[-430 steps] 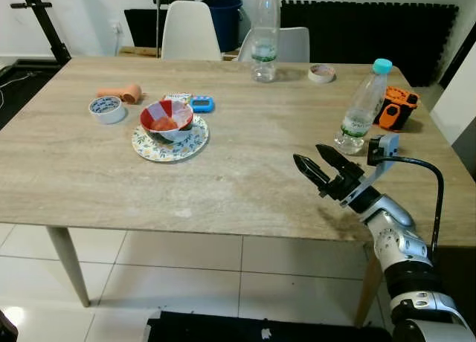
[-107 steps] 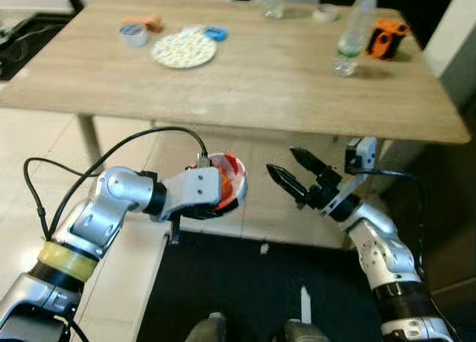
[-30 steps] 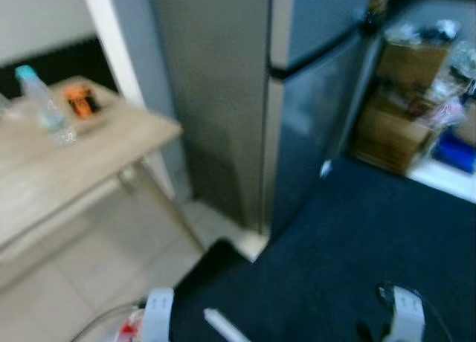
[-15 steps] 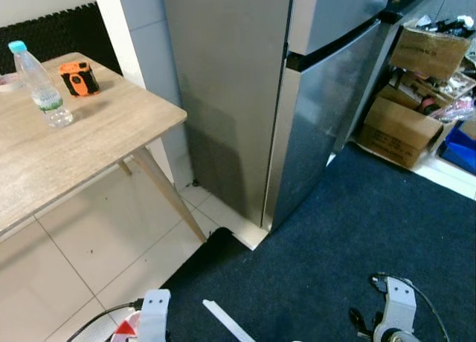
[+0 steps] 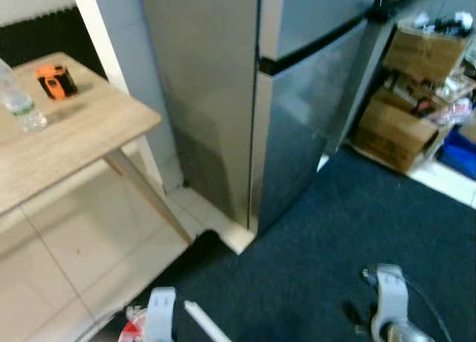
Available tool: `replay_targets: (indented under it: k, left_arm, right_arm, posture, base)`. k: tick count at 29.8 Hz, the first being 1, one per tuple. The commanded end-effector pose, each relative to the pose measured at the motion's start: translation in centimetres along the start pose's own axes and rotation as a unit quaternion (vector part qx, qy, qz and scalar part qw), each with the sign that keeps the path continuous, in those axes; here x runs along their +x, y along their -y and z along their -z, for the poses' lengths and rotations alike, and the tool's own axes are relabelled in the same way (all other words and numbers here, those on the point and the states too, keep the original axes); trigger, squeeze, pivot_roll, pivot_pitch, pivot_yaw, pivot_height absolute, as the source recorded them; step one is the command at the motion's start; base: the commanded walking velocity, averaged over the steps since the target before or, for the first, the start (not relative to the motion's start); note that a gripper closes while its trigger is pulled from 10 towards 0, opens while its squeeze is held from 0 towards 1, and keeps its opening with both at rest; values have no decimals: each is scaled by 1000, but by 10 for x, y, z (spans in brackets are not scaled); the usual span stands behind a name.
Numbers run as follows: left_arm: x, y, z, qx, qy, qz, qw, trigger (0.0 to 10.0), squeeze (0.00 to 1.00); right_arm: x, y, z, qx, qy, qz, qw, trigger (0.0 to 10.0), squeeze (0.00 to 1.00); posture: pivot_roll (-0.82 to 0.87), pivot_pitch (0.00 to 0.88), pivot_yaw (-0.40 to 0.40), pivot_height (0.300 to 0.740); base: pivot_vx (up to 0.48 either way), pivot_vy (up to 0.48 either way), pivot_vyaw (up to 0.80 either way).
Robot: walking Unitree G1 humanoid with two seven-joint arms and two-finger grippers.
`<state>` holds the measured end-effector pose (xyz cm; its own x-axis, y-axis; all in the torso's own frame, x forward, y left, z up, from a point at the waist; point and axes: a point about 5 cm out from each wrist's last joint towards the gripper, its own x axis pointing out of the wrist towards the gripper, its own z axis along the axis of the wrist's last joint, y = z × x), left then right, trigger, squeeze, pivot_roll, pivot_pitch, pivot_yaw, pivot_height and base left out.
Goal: Restocking fridge
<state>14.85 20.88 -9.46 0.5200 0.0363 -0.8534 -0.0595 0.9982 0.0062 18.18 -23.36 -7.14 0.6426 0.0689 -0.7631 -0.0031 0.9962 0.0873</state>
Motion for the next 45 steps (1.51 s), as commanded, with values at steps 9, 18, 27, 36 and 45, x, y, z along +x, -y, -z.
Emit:
replay_targets:
  k: [9, 18, 27, 36, 45]
  left_arm:
    - [-2, -3, 9, 11, -19, -2, 1000, 10000, 0]
    - [-1, -2, 8, 16, -17, 1, 1000, 10000, 0]
    - [-1, -2, 8, 22, -18, 3, 1000, 10000, 0]
    - [-1, 1, 8, 23, -18, 7, 1000, 10000, 0]
    - [-1, 3, 9, 15, -17, 6, 1000, 10000, 0]
  right_arm:
    - [5, -13, -5, -40, 0, -36, 999, 10000, 0]
    - [6, -14, -12, -90, -1, -32, 995, 10000, 0]
    - [10, -17, -30, -97, 26, -32, 994, 10000, 0]
    - [13, -22, -45, -121, 46, -38, 991, 10000, 0]
    - [14, -26, -49, -138, 52, -47, 988, 10000, 0]
  posture:
    - [-30, 6, -20, 740]
    - [-30, 6, -20, 740]
    - [-32, 4, -16, 740]
    - [-32, 5, -17, 740]
    - [-32, 10, -21, 740]
  base:
    - [0, -469, 788]
    - [0, -467, 775]
    - [0, -467, 0]
    - [0, -432, 0]
    - [0, 0, 0]
